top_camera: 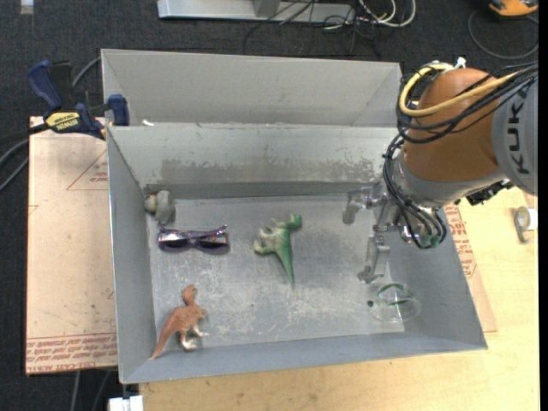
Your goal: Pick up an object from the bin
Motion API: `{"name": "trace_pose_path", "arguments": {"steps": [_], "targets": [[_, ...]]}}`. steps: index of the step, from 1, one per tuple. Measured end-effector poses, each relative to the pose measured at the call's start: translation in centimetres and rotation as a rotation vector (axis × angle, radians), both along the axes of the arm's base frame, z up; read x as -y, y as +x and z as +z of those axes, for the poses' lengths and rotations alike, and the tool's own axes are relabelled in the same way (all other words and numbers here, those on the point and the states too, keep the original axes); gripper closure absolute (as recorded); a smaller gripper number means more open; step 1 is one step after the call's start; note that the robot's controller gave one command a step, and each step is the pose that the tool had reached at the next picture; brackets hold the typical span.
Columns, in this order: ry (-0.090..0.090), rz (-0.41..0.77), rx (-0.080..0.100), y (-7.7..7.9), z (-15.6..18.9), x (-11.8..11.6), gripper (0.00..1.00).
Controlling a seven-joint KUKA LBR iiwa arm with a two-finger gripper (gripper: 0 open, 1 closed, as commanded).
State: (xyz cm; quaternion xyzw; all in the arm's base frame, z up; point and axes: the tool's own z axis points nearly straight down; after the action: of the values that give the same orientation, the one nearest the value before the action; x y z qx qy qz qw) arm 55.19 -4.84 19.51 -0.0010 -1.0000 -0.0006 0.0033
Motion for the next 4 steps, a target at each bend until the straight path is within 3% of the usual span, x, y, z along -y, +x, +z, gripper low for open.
{"name": "trace_pose_path", "arguments": {"steps": [1,2,3,4], "targets": [[-0.001,0.002,0.008,0.2,0.5,0.0,0.0],[0.001,0.088,0.007,2.0,-8.7,-9.6,0.0],[0.001,0.043,0.011,7.7,-9.0,-4.3,0.0],[0.0,0.036,0.015,8.4,-8.9,-3.0,0.0]]}}
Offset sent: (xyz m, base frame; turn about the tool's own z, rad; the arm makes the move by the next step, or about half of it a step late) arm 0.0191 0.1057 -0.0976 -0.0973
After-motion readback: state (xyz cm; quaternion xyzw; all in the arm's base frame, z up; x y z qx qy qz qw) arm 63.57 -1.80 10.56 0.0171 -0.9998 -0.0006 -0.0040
